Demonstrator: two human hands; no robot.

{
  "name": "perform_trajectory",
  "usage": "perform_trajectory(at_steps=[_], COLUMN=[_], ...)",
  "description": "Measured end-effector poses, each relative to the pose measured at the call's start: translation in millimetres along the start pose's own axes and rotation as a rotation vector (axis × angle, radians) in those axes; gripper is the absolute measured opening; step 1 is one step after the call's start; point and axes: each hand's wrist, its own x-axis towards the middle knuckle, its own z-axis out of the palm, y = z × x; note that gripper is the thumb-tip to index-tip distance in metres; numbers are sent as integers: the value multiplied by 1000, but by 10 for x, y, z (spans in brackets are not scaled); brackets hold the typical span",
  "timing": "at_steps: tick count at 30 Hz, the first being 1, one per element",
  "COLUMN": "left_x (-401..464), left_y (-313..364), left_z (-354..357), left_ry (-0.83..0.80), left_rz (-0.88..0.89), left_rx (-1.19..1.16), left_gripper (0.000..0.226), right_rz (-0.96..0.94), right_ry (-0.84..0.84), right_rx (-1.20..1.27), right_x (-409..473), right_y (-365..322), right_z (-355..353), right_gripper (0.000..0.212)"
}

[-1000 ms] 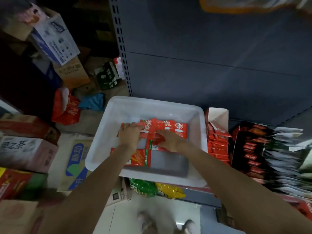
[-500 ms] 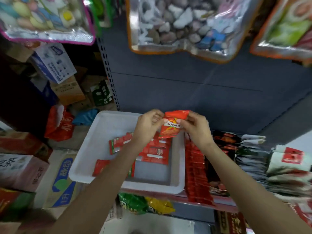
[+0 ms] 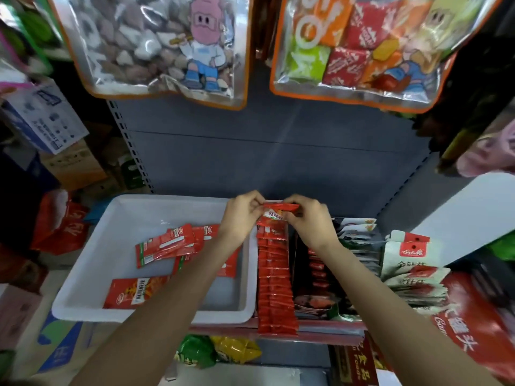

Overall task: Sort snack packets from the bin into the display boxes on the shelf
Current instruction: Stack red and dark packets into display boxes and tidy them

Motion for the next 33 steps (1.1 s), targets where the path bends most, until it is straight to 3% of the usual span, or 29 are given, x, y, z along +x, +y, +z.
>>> perform_trajectory(at_steps=[5, 8, 12, 14, 21, 25, 29, 33], left_x=[-6, -40, -65, -115, -425, -505, -501, -608], left_y=[-29, -131, -235, -319, -1086, -1587, -2002, -2125], left_z=[28, 89, 61, -3, -475, -710, -849, -891], left_ry=[20, -4, -139, -126, 1, -72, -168, -117], left_rz=[31, 52, -33, -59, -154, -250, -357, -372], left_rx=[-32, 10, 163, 153, 276, 525, 509, 479], left_gripper=[7, 12, 23, 29, 23, 40, 69, 63], right_rz=[-137, -118, 8, 36, -195, -99, -27, 33], right_ry=[118, 85, -242, -372, -317, -484, -715, -858], right_rx=[-174, -308, -521, -447, -218, -183, -239, -369], right_x=[-125, -178, -74, -56, -104, -76, -17, 11], right_y=[-6, 41, 2, -84, -533, -663, -647, -623], right_z=[50, 111, 160, 184, 740, 1332, 1790, 2029], right_gripper=[22, 20, 25, 27, 35, 37, 68, 67])
